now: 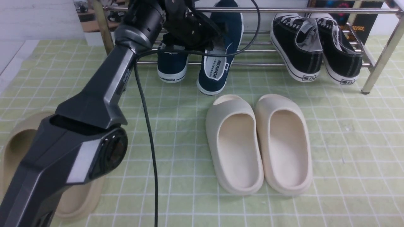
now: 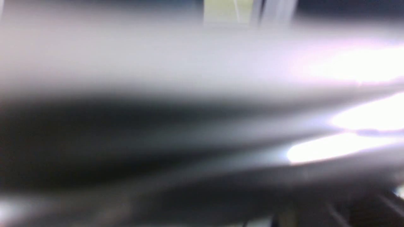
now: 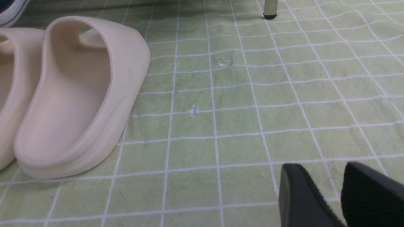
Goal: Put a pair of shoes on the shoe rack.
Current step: Use the left arm to put a shoe into the shoe rack
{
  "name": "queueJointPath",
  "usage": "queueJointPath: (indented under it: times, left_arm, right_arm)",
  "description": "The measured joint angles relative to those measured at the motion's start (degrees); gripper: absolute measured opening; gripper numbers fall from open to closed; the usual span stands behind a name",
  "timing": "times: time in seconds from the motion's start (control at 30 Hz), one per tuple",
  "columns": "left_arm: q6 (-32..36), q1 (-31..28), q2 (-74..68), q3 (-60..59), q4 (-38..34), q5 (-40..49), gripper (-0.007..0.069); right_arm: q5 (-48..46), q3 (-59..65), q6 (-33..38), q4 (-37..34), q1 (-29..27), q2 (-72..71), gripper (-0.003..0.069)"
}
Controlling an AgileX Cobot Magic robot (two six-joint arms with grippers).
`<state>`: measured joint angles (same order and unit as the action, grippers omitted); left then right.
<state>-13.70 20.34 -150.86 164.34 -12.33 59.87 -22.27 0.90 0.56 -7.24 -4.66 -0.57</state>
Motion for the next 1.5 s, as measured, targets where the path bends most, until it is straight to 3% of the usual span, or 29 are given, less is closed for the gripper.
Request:
queueJointPath:
  times: [0.03, 0.07, 0.13, 0.23, 0.33, 0.4, 0.5, 0.6, 0.67, 0.7, 0.73, 0.77, 0.93, 1.1, 1.27, 1.5]
  left_arm:
    - [0.0, 0.0, 0.0, 0.0, 0.0, -0.2, 0.0179]
    - [0.0, 0.0, 0.0, 0.3, -0.1, -1.0, 0.0258]
    - [0.0, -0.1, 0.0, 0.3, -0.1, -1.0, 0.034]
    - [-0.8, -0.1, 0.1, 0.3, -0.3, -0.8, 0.0396]
    - [-1.7, -0.1, 1.3, 0.3, -0.3, 1.6, 0.0397]
    - [-1.5, -0.1, 2.8, 0.3, -0.1, 3.3, 0.0387]
    - [1.6, -0.1, 8.6, 0.4, 1.5, 10.3, 0.0315]
    - [2.0, -0.1, 11.7, 0.0, 2.8, 11.8, 0.0235]
    - [2.0, 0.0, 15.1, -3.5, 2.7, 11.8, 0.0122]
    - [2.0, 0.0, 15.5, -4.0, 2.7, 11.8, 0.0102]
    - [2.0, 0.3, 17.5, -9.2, 1.9, 11.8, 0.0009]
    - [2.7, 0.6, 18.4, -12.9, 1.9, 11.8, -0.0014]
    - [7.2, 3.1, 23.4, -31.9, 1.6, 11.8, -0.0013]
    - [10.0, 5.6, 24.9, -41.5, 1.0, 9.5, -0.0013]
    - [10.2, 5.9, 21.9, -43.0, 0.9, -3.5, -0.0013]
    - [10.2, 6.3, 21.5, -43.2, 0.3, -11.0, -0.0013]
  right_arm:
    - [0.0, 0.0, 0.0, 0.0, 0.0, 0.0, 0.0239]
    - [0.0, 0.0, 0.0, 0.0, 0.0, 0.0, 0.0239]
    - [0.0, 0.0, 0.0, 0.0, 0.0, 0.0, 0.0239]
    - [0.0, 0.0, 0.0, 0.0, 0.0, 0.0, 0.0239]
    - [0.0, 0.0, 0.0, 0.0, 0.0, 0.0, 0.0239]
    - [0.0, 0.0, 0.0, 0.0, 0.0, 0.0, 0.0239]
    - [0.0, 0.0, 0.0, 0.0, 0.0, 0.0, 0.0239]
    - [0.0, 0.0, 0.0, 0.0, 0.0, 0.0, 0.0239]
    - [0.0, 0.0, 0.0, 0.0, 0.0, 0.0, 0.0239]
    - [0.0, 0.0, 0.0, 0.0, 0.0, 0.0, 0.0239]
    - [0.0, 0.0, 0.0, 0.0, 0.0, 0.0, 0.0239]
    - [0.0, 0.0, 0.0, 0.0, 0.0, 0.0, 0.0239]
    - [0.0, 0.0, 0.0, 0.0, 0.0, 0.0, 0.0239]
    - [0.0, 0.0, 0.0, 0.0, 0.0, 0.0, 0.0239]
    - [0.0, 0.0, 0.0, 0.0, 0.0, 0.0, 0.0239]
    - [0.0, 0.0, 0.0, 0.0, 0.0, 0.0, 0.0239]
